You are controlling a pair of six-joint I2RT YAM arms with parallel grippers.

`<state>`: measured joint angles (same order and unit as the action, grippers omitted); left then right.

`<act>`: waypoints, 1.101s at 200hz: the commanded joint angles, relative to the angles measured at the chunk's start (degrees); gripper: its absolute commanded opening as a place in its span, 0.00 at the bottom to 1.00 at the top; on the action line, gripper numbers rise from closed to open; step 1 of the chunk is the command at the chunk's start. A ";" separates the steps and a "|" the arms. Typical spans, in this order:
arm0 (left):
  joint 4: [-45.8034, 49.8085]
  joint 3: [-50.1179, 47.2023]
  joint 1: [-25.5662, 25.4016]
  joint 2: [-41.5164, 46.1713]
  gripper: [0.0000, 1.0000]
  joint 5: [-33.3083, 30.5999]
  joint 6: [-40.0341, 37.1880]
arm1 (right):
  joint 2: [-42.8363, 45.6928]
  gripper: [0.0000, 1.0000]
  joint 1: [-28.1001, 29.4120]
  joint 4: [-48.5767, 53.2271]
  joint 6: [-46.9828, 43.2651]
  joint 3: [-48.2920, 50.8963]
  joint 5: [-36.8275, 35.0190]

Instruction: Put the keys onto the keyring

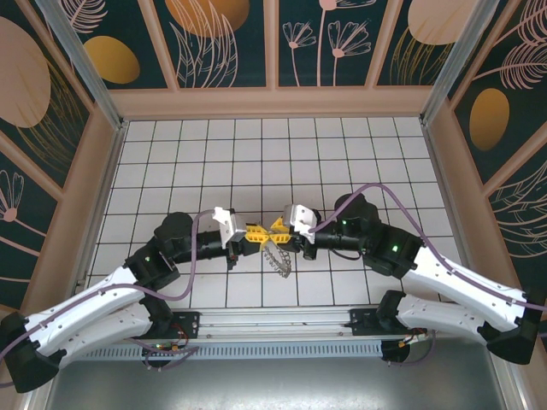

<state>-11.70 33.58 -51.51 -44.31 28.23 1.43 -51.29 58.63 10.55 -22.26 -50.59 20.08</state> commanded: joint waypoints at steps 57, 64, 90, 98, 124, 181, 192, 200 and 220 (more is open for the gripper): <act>-14.71 -1.68 -0.26 1.58 0.00 5.34 4.11 | 1.18 0.21 0.18 -2.23 0.98 1.63 0.33; -14.64 -1.61 -0.26 1.56 0.00 5.39 4.02 | 1.19 0.21 0.17 -2.23 1.08 1.63 0.06; -14.48 -1.50 -0.25 1.94 0.00 5.17 3.92 | 1.24 0.19 0.17 -2.25 1.35 1.74 -0.16; -15.02 -1.72 -0.20 2.16 0.00 5.19 4.01 | 1.23 0.17 0.18 -2.35 1.43 1.72 -0.21; -18.00 -2.97 -0.24 2.45 0.00 5.43 5.21 | 1.46 0.05 0.19 -2.79 1.43 1.81 -0.56; 1.38 4.27 -0.26 0.36 0.05 0.23 -2.90 | 1.63 0.00 0.17 -1.45 -0.56 0.77 -2.26; 7.35 6.90 -0.26 -0.55 0.15 -0.82 -5.22 | 0.84 0.00 0.17 -0.41 -1.14 -0.01 -2.79; 11.64 8.93 -0.26 -1.58 0.20 -1.34 -6.75 | 0.10 0.00 0.22 0.41 -1.44 -0.65 -3.07; 19.53 12.93 -0.23 -3.68 0.22 -2.53 -9.53 | -1.62 0.00 0.26 1.50 -1.69 -1.73 -3.19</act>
<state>-2.59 40.56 -51.27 -46.37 26.26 -2.20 -50.52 58.94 10.17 -22.44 -50.39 19.22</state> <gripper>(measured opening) 0.214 0.048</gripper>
